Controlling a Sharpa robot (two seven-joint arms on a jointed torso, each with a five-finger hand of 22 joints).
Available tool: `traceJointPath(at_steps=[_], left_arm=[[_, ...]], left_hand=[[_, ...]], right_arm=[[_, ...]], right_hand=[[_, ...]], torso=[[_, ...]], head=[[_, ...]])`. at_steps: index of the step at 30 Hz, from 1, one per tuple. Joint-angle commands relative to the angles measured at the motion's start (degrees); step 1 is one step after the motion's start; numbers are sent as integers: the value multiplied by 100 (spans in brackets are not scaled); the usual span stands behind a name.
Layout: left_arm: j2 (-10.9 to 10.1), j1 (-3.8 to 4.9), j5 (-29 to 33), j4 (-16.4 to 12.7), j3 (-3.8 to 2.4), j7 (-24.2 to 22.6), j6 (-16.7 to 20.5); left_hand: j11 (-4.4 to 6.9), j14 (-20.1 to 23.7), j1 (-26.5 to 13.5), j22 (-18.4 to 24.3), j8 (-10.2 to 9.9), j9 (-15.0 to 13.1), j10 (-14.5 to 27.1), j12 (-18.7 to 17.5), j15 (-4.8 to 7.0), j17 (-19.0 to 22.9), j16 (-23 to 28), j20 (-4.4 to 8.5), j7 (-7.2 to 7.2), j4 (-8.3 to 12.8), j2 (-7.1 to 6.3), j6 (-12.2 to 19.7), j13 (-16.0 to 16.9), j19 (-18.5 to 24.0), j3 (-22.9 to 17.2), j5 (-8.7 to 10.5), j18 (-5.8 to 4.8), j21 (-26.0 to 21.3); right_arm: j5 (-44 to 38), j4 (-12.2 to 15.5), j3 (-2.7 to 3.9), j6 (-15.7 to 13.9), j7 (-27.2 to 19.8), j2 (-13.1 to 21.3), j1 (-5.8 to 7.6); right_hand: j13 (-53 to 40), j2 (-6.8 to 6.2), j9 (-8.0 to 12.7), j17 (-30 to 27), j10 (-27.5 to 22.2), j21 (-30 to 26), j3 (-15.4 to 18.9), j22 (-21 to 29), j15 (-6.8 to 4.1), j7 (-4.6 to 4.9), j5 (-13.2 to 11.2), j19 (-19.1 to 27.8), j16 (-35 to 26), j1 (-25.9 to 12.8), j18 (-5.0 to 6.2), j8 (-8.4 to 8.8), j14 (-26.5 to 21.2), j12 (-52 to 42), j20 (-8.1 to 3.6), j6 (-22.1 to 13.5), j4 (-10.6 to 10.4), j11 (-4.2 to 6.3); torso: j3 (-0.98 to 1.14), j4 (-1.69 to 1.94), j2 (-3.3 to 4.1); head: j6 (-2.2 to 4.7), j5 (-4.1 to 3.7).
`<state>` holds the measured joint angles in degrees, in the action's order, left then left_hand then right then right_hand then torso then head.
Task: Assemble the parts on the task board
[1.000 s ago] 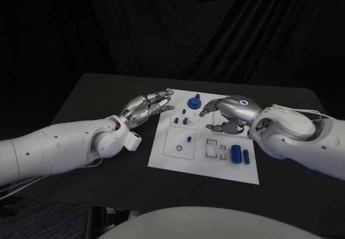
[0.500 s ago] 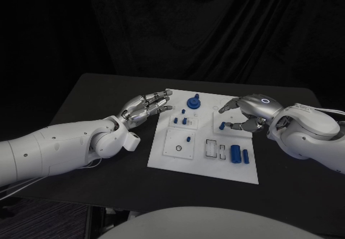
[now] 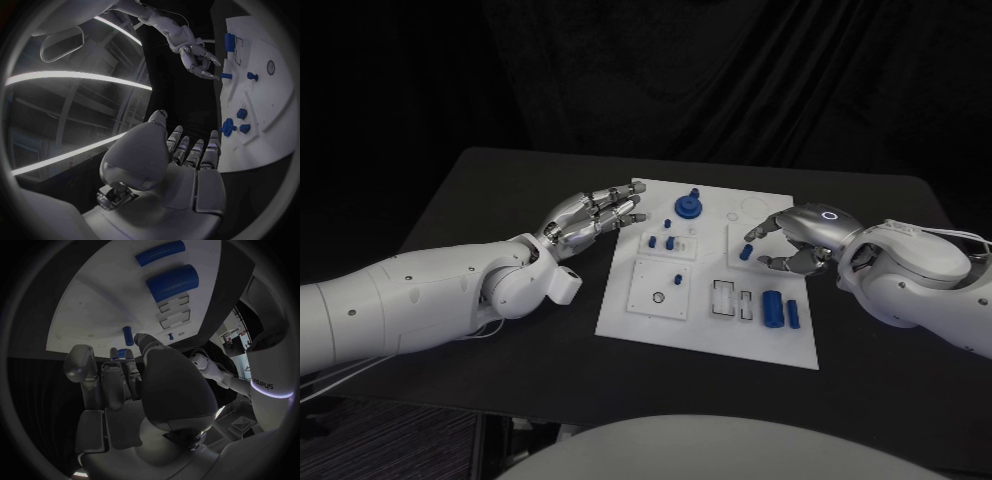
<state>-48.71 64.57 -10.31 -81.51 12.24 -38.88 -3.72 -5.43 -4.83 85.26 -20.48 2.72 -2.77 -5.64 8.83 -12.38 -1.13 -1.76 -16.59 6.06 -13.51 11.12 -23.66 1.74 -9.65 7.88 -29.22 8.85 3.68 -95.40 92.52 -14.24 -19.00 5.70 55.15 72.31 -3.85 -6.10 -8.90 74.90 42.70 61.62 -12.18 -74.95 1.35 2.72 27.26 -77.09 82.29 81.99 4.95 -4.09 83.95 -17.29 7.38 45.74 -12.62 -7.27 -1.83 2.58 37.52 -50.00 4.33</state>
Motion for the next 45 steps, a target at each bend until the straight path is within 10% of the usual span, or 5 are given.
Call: traceJointPath(at_steps=[1,18,45], left_arm=[[9,-15,15,-21,-5,-122,-47],[5,-32,15,-29,-5,-97,-64],[26,-53,15,-23,-5,-54,-107]], left_hand=[[11,10,46,8,25,-8,27,9,-20,1,-16,-5,20,31,38,-32,3,22,-8,-41,-67,-38],[9,9,49,17,26,-9,29,6,-22,0,-17,-5,25,34,46,-35,3,24,-13,-40,-69,-40],[-27,11,71,43,46,-22,-6,56,-32,0,-20,-6,68,58,76,-142,13,30,-39,-44,-80,-44]], right_arm=[[-3,-85,3,16,2,-53,-52],[-3,-328,4,-337,-224,-259,-138],[-3,-644,5,-152,-221,-537,-182]], right_hand=[[6,5,17,285,77,-10,-25,-772,-15,-14,7,-34,21,78,62,25,82,21,-12,-4,67,-1],[1,5,147,305,465,72,-125,-797,-44,-167,3,-91,32,49,45,38,103,39,-39,-290,160,44],[1,-62,-201,369,1298,234,-709,-836,-78,149,-1,-181,67,154,16,-467,157,306,-80,951,285,137]], torso=[[-3,7,-2],[-3,9,5],[-5,5,-1]], head=[[0,6],[0,34],[0,40]])
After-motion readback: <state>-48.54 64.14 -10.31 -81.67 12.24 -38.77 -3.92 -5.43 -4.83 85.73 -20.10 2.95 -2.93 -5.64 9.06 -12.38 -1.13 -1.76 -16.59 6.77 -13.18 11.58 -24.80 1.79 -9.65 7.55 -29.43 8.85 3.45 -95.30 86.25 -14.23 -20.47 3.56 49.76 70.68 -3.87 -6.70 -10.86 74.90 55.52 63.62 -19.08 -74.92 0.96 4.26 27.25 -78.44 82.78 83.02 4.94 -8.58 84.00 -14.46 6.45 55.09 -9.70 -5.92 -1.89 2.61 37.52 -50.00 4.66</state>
